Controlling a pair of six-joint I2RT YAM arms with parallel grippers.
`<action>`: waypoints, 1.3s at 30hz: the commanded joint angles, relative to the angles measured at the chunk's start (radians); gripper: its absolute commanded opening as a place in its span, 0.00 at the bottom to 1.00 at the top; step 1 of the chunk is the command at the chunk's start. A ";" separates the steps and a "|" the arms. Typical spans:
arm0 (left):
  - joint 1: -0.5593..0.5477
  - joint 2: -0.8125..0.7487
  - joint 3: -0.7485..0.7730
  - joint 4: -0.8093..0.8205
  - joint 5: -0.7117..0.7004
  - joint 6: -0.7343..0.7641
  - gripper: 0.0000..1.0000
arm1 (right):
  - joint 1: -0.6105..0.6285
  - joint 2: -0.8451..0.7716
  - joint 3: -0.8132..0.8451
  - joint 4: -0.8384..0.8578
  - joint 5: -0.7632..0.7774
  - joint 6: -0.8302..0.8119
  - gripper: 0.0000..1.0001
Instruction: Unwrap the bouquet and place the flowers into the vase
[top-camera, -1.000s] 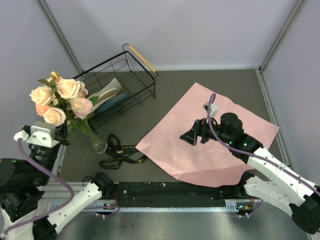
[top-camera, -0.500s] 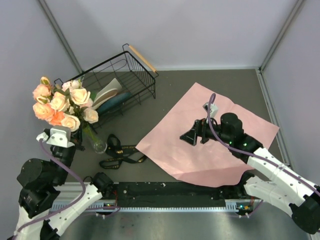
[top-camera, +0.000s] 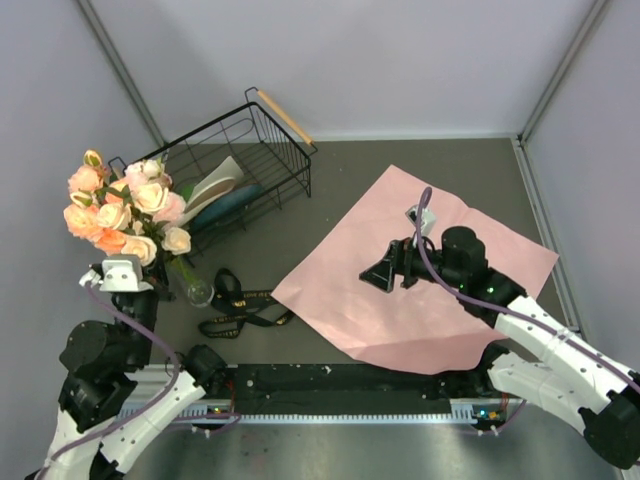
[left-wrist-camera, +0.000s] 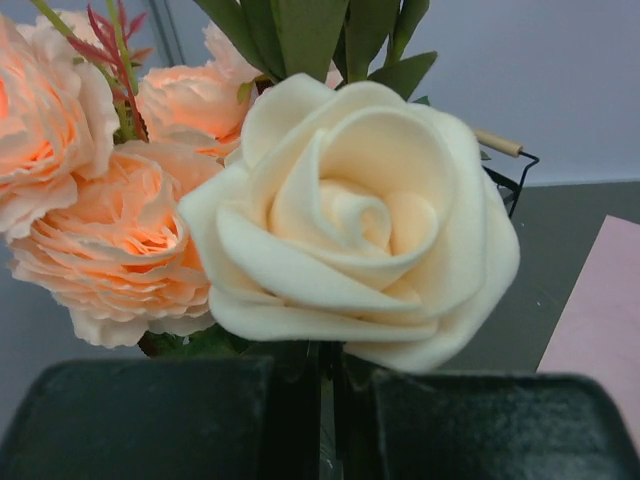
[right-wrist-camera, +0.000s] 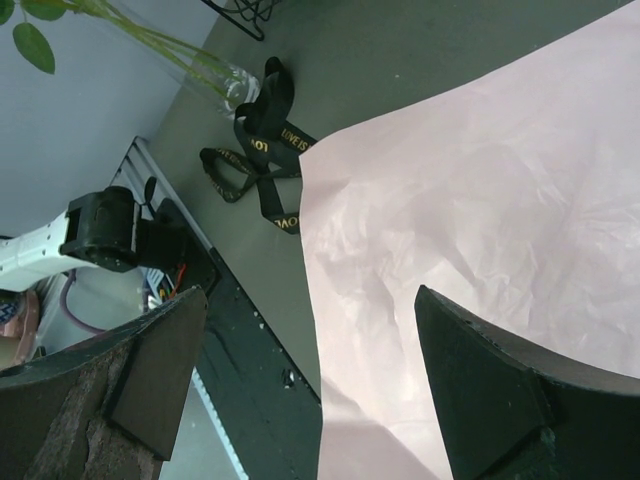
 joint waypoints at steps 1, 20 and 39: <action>0.004 -0.001 -0.057 0.050 -0.147 -0.050 0.06 | -0.008 -0.032 -0.011 0.047 -0.012 0.010 0.86; 0.004 0.039 -0.115 0.015 -0.245 -0.175 0.08 | -0.011 -0.013 -0.021 0.055 -0.010 0.007 0.86; 0.004 0.081 0.063 -0.097 -0.175 -0.301 0.47 | -0.018 -0.016 -0.022 0.053 -0.017 0.012 0.86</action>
